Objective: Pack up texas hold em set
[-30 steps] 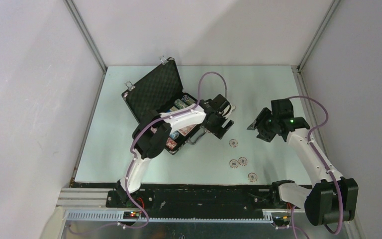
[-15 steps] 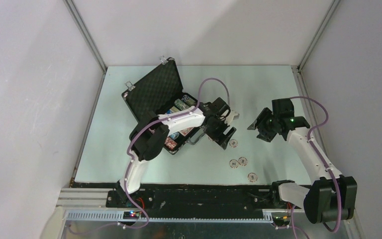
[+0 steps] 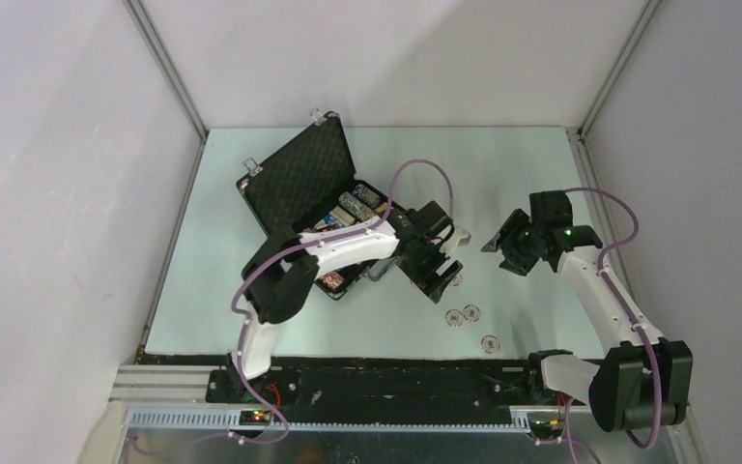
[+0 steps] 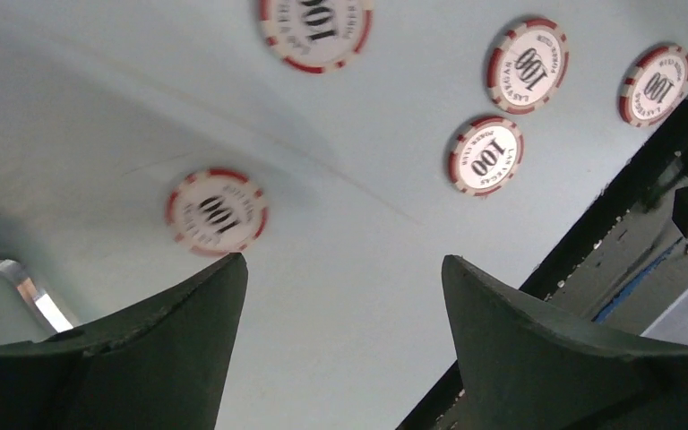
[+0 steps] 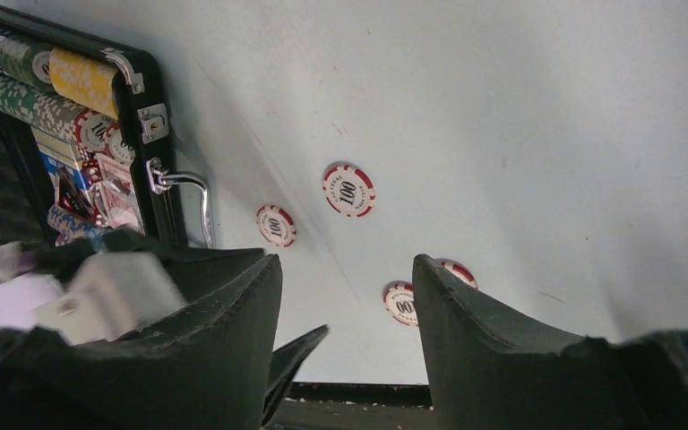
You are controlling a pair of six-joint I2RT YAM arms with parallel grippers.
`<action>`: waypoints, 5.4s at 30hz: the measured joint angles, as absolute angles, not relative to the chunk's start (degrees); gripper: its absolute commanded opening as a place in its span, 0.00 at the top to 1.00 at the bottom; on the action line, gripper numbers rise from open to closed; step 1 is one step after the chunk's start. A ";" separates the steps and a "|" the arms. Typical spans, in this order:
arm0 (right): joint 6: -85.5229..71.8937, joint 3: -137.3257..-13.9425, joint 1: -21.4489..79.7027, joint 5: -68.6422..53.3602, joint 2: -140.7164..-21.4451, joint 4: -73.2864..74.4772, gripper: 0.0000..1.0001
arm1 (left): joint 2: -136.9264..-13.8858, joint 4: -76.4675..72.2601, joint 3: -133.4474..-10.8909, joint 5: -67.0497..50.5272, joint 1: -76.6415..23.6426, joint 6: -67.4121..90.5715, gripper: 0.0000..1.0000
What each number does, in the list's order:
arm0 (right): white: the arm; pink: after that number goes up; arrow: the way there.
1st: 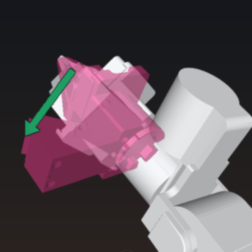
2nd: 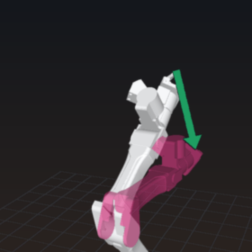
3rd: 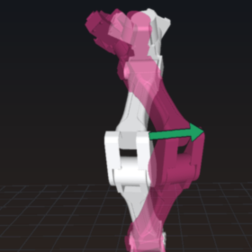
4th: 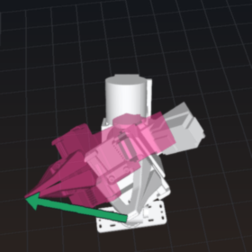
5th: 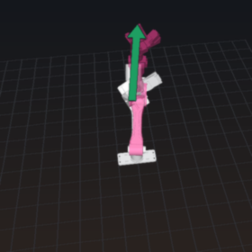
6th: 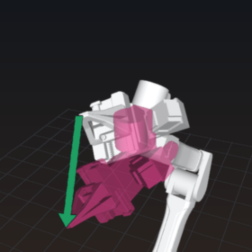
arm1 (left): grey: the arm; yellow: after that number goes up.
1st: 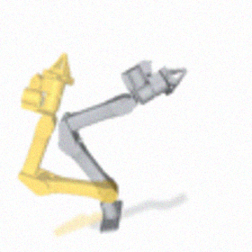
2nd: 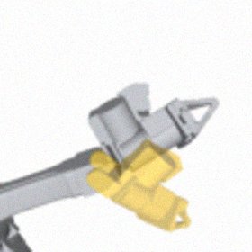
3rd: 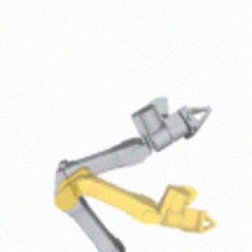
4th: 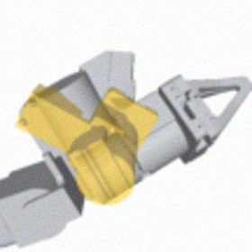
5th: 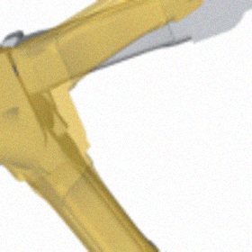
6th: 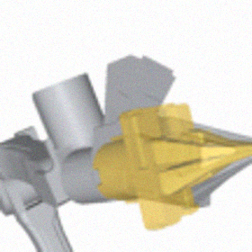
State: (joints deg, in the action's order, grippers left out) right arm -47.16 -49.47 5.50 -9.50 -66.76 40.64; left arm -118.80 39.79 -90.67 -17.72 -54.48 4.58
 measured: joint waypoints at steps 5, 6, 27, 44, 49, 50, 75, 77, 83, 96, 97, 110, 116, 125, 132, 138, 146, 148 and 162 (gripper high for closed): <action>-47.11 -49.47 5.43 -9.54 -66.96 40.69 0.42 | -113.12 38.26 -89.32 -11.40 -53.49 5.37 0.13; -47.09 -49.47 5.41 -9.63 -67.00 40.66 0.42 | -112.38 37.63 -89.32 -10.13 -53.34 5.43 0.13; -46.92 -49.47 5.37 -10.20 -67.11 41.39 0.43 | -120.03 37.60 -89.60 -3.55 -52.97 4.73 0.22; -46.92 -49.47 5.37 -8.75 -65.25 42.68 0.42 | -122.17 37.01 -91.64 3.29 -55.29 5.56 0.45; -46.92 -49.43 5.37 -9.17 -64.36 42.61 0.42 | -122.08 36.53 -91.24 2.33 -55.37 5.85 0.50; -46.92 -49.43 5.37 -9.34 -64.38 42.59 0.42 | -121.91 36.27 -90.98 2.24 -55.37 5.98 0.51; -44.23 -49.41 10.76 -20.18 -78.81 34.30 0.48 | -116.18 33.50 -83.88 -1.80 -55.37 6.26 0.60; -43.40 -49.41 10.41 -22.96 -81.21 33.01 0.49 | -114.96 32.25 -82.52 -2.26 -55.37 6.48 0.60; -41.80 -49.41 10.46 -30.87 -88.42 29.89 0.51 | -112.36 28.47 -79.35 -4.60 -55.16 6.79 0.61; -38.96 -49.39 11.07 -46.04 -97.60 22.57 0.53 | -108.40 18.70 -72.51 -13.61 -52.97 8.16 0.60; -38.41 -49.39 10.98 -46.41 -98.19 22.61 0.53 | -108.33 18.24 -72.31 -13.93 -52.95 8.19 0.60; -35.94 -49.30 7.14 -42.57 -95.70 24.47 0.54 | -107.44 21.74 -73.67 -1.50 -52.69 8.99 0.29; -35.92 -49.30 7.05 -40.42 -93.45 25.32 0.54 | -110.43 24.80 -78.94 3.86 -52.25 8.95 0.28; -35.94 -49.30 7.03 -38.48 -92.36 26.04 0.54 | -113.93 27.59 -80.71 3.05 -50.52 9.02 0.30; -35.97 -49.30 6.76 -38.22 -92.01 26.11 0.54 | -114.45 27.59 -80.71 0.64 -50.28 9.04 0.31; -35.97 -49.30 6.33 -38.13 -91.64 26.50 0.54 | -114.87 27.29 -80.34 -1.87 -50.28 9.04 0.30; -35.97 -49.30 6.11 -38.13 -91.24 26.74 0.54 | -115.00 27.14 -80.34 -1.04 -50.28 9.08 0.21; -35.97 -49.30 6.11 -38.11 -91.07 26.83 0.54 | -115.09 27.18 -80.34 -0.01 -50.28 9.15 0.20; -35.99 -49.30 5.78 -38.13 -90.65 26.96 0.54 | -116.53 28.62 -82.37 0.34 -50.41 9.89 0.32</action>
State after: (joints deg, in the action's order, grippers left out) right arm -35.99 -49.30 5.78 -38.13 -90.65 26.96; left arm -116.53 28.62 -82.37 0.34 -50.41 9.89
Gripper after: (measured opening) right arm 0.462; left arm 0.704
